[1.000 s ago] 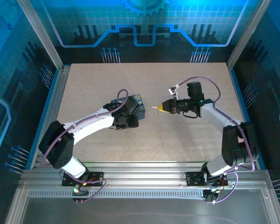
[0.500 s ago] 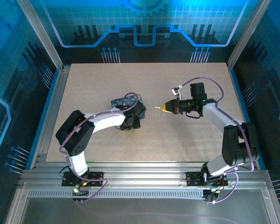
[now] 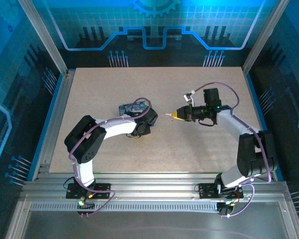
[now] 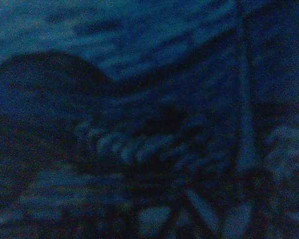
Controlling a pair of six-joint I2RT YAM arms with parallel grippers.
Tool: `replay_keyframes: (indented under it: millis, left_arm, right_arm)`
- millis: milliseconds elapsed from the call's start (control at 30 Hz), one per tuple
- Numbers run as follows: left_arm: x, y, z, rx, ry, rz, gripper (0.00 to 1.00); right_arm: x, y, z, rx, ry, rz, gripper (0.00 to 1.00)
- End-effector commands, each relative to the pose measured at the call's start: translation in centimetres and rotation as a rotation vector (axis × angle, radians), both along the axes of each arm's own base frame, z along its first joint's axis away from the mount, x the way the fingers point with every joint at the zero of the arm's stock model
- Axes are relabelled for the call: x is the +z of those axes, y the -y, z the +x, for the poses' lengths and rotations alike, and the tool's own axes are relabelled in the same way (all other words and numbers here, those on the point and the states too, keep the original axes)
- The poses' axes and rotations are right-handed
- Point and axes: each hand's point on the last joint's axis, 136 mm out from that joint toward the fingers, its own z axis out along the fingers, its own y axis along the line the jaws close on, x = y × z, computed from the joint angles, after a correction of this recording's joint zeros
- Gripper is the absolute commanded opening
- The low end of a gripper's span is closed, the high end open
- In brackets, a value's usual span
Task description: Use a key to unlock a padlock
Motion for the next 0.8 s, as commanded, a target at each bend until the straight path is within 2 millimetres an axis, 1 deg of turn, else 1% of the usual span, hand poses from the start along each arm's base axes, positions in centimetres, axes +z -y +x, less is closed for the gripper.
replay_keyframes:
  millis: [0, 67, 133, 200, 267, 333, 400, 433, 567, 700, 767]
  left_arm:
    - [0.0, -0.1, 0.7, 0.026, 0.03, 0.025, 0.29]
    - [0.2, -0.2, 0.5, 0.023, 0.022, 0.031, 0.27]
    - [0.5, -0.4, 0.2, 0.021, 0.012, 0.042, 0.27]
    - [0.8, -0.6, 0.1, 0.02, 0.006, 0.053, 0.32]
    - [0.8, -0.9, 0.0, 0.023, -0.001, 0.066, 0.4]
    - [0.6, -0.9, -0.2, 0.03, -0.01, 0.074, 0.43]
    - [0.2, -0.9, -0.1, 0.038, -0.015, 0.076, 0.44]
    - [0.0, -0.8, -0.1, 0.038, -0.016, 0.074, 0.43]
    - [-0.4, -0.5, 0.1, 0.035, -0.009, 0.077, 0.33]
    - [-0.6, -0.6, 0.1, 0.034, -0.017, 0.088, 0.3]
    - [-0.6, -0.8, 0.0, 0.034, -0.02, 0.098, 0.25]
  right_arm:
    - [0.2, 0.3, -0.2, 0.008, 0.016, 0.018, 0.0]
    - [0.1, 0.3, -0.3, 0.007, 0.013, 0.016, 0.0]
    - [0.0, 0.3, -0.5, 0.008, 0.012, 0.014, 0.0]
    - [0.0, 0.3, -0.6, 0.006, 0.017, 0.013, 0.0]
    - [-0.1, 0.3, -0.6, 0.005, 0.02, 0.014, 0.0]
    - [-0.2, 0.2, -0.7, 0.006, 0.018, 0.017, 0.0]
    - [-0.3, 0.2, -0.7, 0.006, 0.017, 0.019, 0.0]
    - [-0.3, 0.2, -0.7, 0.007, 0.016, 0.019, 0.0]
    - [-0.2, 0.2, -0.7, 0.009, 0.019, 0.019, 0.0]
    - [-0.2, 0.2, -0.8, 0.009, 0.02, 0.018, 0.0]
    - [-0.2, 0.2, -0.8, 0.008, 0.019, 0.017, 0.0]
